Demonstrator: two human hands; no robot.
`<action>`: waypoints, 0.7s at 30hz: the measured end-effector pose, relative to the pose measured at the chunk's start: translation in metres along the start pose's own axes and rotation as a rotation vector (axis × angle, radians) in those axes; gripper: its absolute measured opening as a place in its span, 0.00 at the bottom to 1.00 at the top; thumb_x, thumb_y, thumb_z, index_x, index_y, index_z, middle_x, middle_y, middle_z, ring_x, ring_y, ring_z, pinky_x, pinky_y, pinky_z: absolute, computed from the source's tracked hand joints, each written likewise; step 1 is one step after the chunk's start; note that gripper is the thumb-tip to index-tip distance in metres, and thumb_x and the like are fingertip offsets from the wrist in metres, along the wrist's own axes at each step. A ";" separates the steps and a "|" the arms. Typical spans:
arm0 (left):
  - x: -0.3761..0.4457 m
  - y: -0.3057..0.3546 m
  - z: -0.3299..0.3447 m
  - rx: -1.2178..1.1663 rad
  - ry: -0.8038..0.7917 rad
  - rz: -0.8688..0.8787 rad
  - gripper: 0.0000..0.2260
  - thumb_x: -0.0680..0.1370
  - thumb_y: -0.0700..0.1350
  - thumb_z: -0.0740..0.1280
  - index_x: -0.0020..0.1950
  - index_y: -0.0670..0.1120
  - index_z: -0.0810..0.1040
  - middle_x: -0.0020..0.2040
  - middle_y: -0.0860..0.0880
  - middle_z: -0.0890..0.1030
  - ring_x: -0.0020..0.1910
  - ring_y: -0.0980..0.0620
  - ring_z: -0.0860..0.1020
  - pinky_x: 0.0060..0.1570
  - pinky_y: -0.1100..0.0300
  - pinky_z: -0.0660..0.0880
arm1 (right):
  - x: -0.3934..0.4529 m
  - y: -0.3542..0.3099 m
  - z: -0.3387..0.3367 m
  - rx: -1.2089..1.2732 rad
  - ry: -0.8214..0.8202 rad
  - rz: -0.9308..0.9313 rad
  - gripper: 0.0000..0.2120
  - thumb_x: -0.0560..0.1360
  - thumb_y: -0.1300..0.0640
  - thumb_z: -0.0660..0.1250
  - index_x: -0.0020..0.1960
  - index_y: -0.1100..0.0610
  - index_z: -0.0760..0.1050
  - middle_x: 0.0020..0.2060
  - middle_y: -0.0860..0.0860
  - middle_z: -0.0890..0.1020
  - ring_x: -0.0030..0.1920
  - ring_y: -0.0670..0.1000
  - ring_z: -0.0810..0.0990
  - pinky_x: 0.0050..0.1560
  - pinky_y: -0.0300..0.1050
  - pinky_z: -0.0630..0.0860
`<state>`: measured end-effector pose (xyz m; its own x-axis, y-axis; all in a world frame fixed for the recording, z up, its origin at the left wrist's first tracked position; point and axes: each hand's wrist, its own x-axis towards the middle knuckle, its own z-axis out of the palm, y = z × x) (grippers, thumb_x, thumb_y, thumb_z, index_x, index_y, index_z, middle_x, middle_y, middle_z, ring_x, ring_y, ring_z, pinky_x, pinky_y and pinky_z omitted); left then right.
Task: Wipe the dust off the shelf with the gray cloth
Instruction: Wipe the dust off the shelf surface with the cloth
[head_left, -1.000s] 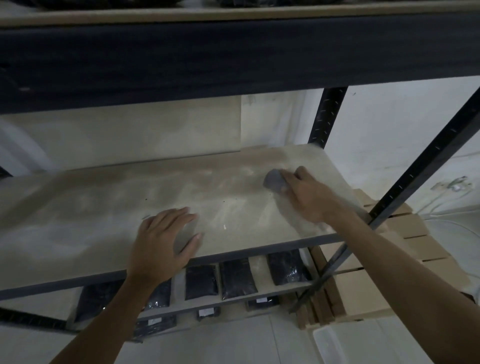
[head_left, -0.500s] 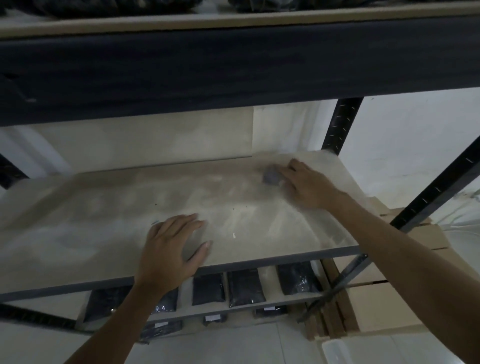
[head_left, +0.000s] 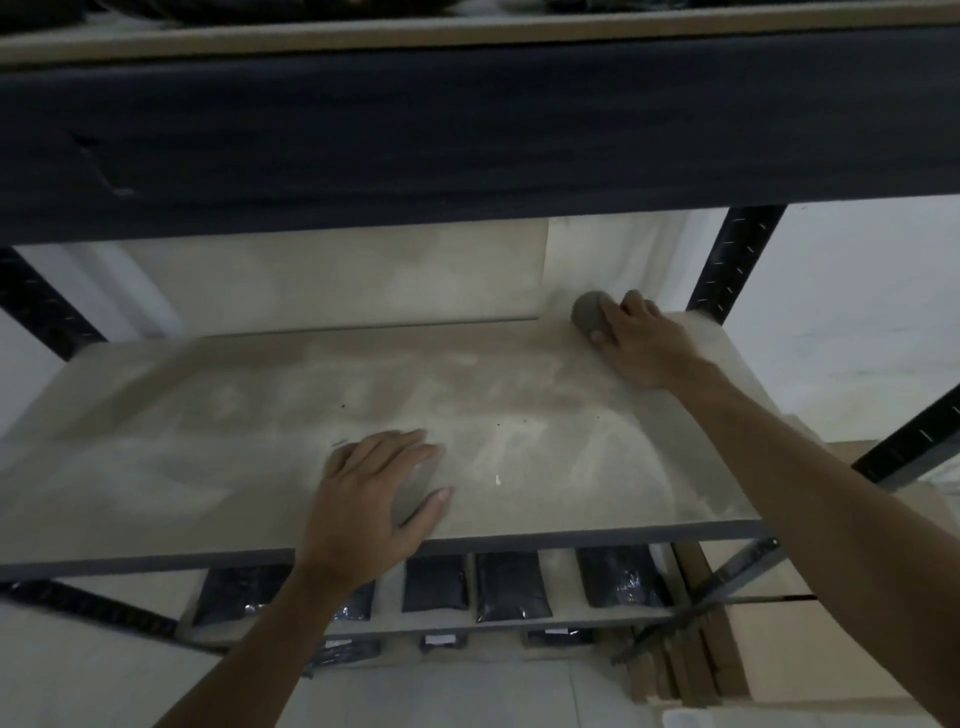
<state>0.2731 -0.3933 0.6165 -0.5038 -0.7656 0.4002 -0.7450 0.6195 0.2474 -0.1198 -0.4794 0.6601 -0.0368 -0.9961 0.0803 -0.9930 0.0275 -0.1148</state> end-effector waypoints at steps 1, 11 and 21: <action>0.000 0.000 0.000 -0.002 -0.003 -0.004 0.20 0.78 0.62 0.64 0.66 0.54 0.78 0.67 0.56 0.78 0.66 0.55 0.75 0.65 0.48 0.71 | -0.009 -0.009 0.000 0.005 0.000 -0.066 0.27 0.84 0.44 0.53 0.79 0.55 0.56 0.65 0.58 0.67 0.64 0.61 0.71 0.57 0.59 0.76; 0.002 0.002 -0.004 -0.024 -0.008 -0.015 0.21 0.78 0.61 0.65 0.66 0.53 0.79 0.67 0.55 0.78 0.67 0.55 0.75 0.66 0.48 0.70 | 0.003 -0.006 -0.025 0.187 0.013 -0.234 0.24 0.85 0.48 0.57 0.79 0.53 0.62 0.60 0.55 0.72 0.57 0.56 0.75 0.60 0.52 0.74; 0.003 0.003 -0.005 -0.009 0.003 -0.027 0.20 0.78 0.61 0.66 0.66 0.53 0.79 0.67 0.56 0.78 0.67 0.55 0.75 0.67 0.48 0.70 | -0.023 -0.036 0.005 0.208 -0.073 -0.369 0.25 0.84 0.43 0.56 0.80 0.46 0.61 0.57 0.50 0.72 0.57 0.51 0.71 0.56 0.47 0.72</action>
<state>0.2712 -0.3926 0.6229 -0.4820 -0.7816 0.3959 -0.7546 0.6000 0.2658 -0.0824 -0.4583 0.6578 0.3325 -0.9393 0.0843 -0.8939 -0.3424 -0.2893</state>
